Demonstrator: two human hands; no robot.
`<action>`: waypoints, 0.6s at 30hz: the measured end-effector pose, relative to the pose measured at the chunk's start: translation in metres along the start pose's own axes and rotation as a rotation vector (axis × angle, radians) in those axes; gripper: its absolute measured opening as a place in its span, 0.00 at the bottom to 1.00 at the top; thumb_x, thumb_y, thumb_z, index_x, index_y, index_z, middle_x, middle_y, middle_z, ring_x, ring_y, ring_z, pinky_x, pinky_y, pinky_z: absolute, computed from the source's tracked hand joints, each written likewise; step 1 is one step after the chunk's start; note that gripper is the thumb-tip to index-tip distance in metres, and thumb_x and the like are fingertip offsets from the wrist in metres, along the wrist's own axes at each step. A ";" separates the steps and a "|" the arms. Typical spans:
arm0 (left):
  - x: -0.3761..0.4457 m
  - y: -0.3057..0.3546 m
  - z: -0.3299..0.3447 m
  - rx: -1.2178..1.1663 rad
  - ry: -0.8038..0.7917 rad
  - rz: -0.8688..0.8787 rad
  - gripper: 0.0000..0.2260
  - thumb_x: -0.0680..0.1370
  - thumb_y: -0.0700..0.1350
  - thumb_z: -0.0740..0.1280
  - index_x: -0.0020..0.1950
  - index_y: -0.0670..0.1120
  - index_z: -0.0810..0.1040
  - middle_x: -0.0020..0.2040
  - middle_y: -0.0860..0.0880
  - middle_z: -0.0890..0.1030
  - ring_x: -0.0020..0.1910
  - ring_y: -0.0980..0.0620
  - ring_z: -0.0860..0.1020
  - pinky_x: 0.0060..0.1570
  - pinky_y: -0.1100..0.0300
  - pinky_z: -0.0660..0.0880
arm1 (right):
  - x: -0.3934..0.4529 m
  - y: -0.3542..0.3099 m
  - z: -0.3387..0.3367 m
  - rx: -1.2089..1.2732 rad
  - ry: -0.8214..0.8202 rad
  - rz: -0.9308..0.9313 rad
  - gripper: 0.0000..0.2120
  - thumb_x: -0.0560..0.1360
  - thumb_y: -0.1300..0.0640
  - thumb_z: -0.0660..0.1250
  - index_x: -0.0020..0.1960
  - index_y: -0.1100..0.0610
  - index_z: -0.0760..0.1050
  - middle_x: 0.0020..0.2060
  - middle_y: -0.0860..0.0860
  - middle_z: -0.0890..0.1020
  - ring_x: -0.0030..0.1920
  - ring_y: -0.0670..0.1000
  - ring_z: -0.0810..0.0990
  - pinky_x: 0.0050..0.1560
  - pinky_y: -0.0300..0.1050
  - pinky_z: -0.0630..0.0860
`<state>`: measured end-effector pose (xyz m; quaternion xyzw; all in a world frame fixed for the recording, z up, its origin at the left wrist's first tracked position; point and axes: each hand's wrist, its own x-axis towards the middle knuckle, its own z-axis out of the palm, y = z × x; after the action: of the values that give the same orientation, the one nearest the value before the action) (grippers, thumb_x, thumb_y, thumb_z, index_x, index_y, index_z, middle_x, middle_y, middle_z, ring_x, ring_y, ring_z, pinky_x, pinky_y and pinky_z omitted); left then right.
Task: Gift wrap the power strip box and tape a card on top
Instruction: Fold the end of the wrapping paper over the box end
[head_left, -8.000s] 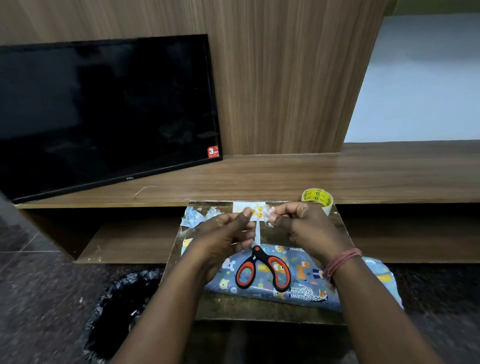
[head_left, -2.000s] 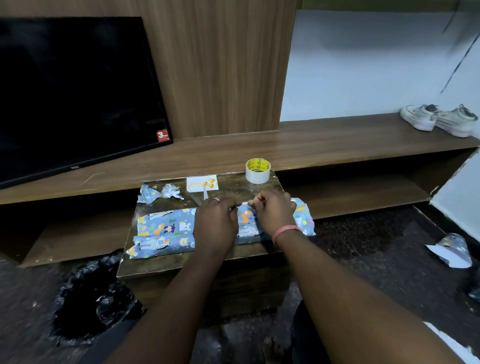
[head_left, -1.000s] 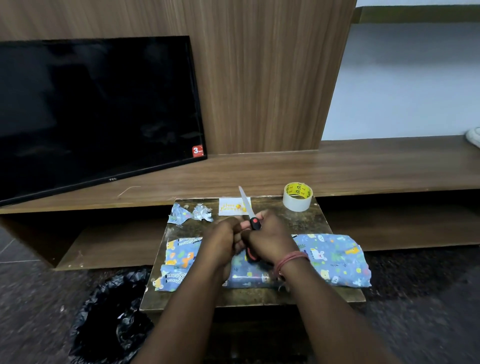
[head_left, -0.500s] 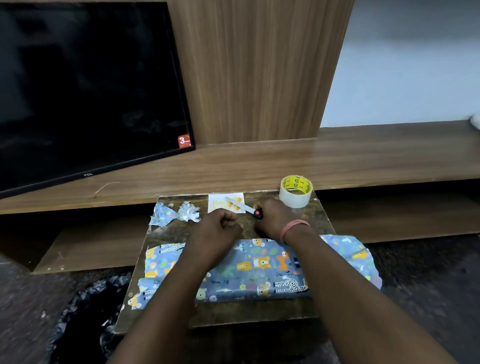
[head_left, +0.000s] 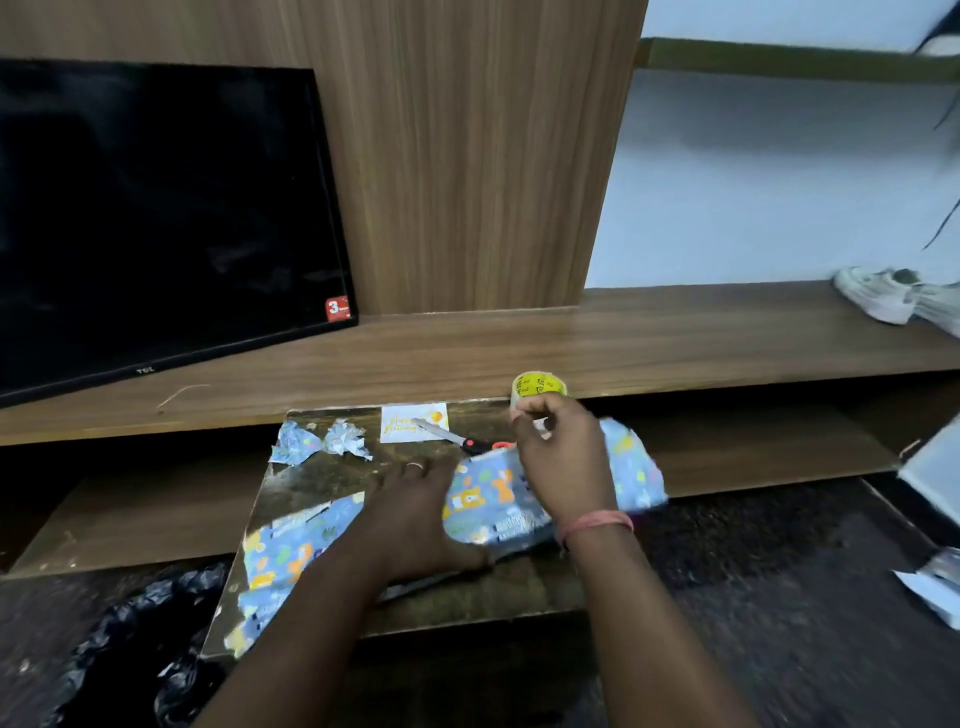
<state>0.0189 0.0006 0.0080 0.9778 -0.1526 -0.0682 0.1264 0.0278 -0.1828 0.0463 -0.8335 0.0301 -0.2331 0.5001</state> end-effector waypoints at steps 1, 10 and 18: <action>-0.002 -0.003 -0.003 -0.094 0.046 -0.041 0.57 0.58 0.79 0.64 0.82 0.58 0.50 0.74 0.48 0.68 0.73 0.43 0.64 0.71 0.45 0.64 | -0.005 -0.003 -0.002 0.046 0.092 -0.034 0.04 0.76 0.59 0.68 0.45 0.52 0.80 0.44 0.44 0.83 0.48 0.49 0.80 0.57 0.53 0.77; -0.035 -0.008 -0.028 -0.353 0.286 -0.222 0.57 0.56 0.80 0.63 0.82 0.59 0.54 0.75 0.48 0.69 0.73 0.45 0.64 0.69 0.50 0.65 | -0.031 -0.027 -0.001 0.308 0.241 -0.063 0.09 0.78 0.57 0.67 0.54 0.46 0.72 0.53 0.49 0.74 0.47 0.50 0.78 0.50 0.50 0.79; -0.037 -0.014 -0.052 -0.595 0.534 0.010 0.53 0.61 0.70 0.75 0.80 0.68 0.51 0.75 0.56 0.68 0.77 0.52 0.62 0.77 0.39 0.58 | -0.020 -0.045 -0.025 0.927 -0.036 0.166 0.26 0.75 0.68 0.71 0.67 0.52 0.66 0.58 0.49 0.81 0.53 0.47 0.84 0.48 0.45 0.82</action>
<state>-0.0031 0.0367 0.0576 0.8811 -0.0929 0.1477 0.4396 -0.0086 -0.1754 0.0878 -0.5209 -0.0194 -0.1667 0.8370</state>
